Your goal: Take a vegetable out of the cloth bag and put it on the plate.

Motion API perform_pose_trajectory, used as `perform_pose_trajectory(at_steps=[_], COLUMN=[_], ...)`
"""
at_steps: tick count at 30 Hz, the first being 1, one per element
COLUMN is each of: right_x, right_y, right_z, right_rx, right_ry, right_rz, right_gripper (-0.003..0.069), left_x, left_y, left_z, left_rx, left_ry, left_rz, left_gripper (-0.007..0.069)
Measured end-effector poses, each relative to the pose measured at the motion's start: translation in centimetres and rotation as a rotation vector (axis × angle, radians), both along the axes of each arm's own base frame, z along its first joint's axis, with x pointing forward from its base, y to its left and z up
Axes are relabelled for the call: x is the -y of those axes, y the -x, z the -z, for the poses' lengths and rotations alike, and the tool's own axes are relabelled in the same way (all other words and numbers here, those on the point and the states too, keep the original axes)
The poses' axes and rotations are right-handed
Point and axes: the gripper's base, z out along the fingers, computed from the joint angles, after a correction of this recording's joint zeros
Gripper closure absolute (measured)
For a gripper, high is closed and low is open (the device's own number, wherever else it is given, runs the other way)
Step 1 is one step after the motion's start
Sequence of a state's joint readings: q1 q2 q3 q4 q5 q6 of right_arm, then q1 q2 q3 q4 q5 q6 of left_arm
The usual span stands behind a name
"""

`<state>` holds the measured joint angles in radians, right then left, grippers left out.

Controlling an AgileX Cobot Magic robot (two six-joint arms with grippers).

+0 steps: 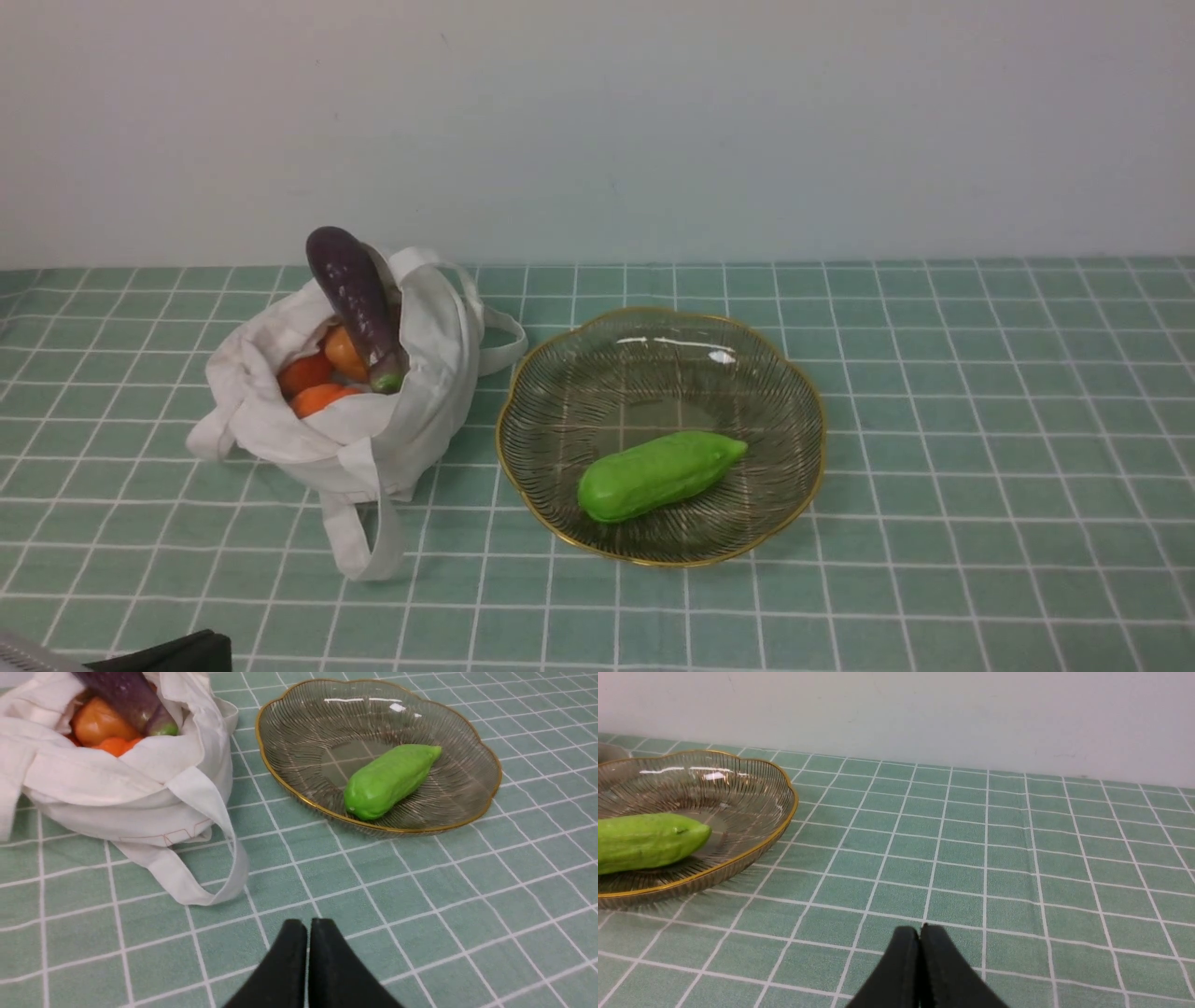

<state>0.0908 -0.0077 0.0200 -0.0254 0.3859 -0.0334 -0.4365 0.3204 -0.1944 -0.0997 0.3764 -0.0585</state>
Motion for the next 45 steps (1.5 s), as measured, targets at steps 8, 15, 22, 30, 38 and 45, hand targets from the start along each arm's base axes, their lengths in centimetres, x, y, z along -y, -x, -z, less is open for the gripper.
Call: perform_pose_trajectory(at_steps=[8, 15, 22, 30, 38, 45], right_x=[0.0, 0.0, 0.0, 0.0, 0.0, 0.0], right_y=[0.0, 0.0, 0.0, 0.0, 0.0, 0.0], right_z=[0.0, 0.0, 0.0, 0.0, 0.0, 0.0], right_rx=[0.000, 0.000, 0.001, 0.001, 0.001, 0.001], right_ry=[0.000, 0.000, 0.000, 0.000, 0.000, 0.000], right_rz=[0.000, 0.000, 0.000, 0.000, 0.000, 0.000], right_gripper=[0.0673, 0.0673, 0.0673, 0.0673, 0.0673, 0.0673], left_x=[-2.3, -3.4, -3.4, -3.4, -3.4, -3.4], left_y=[0.6, 1.4, 1.7, 1.7, 1.7, 1.7], left_z=[3.4, 5.1, 5.3, 5.4, 5.4, 5.4], left_rx=[0.114, 0.149, 0.135, 0.133, 0.133, 0.133], left_ry=[-0.041, -0.066, -0.070, -0.071, -0.071, -0.071], left_rz=[-0.252, -0.388, -0.392, -0.393, -0.394, -0.394], left_gripper=[0.0632, 0.0632, 0.0632, 0.0632, 0.0632, 0.0632])
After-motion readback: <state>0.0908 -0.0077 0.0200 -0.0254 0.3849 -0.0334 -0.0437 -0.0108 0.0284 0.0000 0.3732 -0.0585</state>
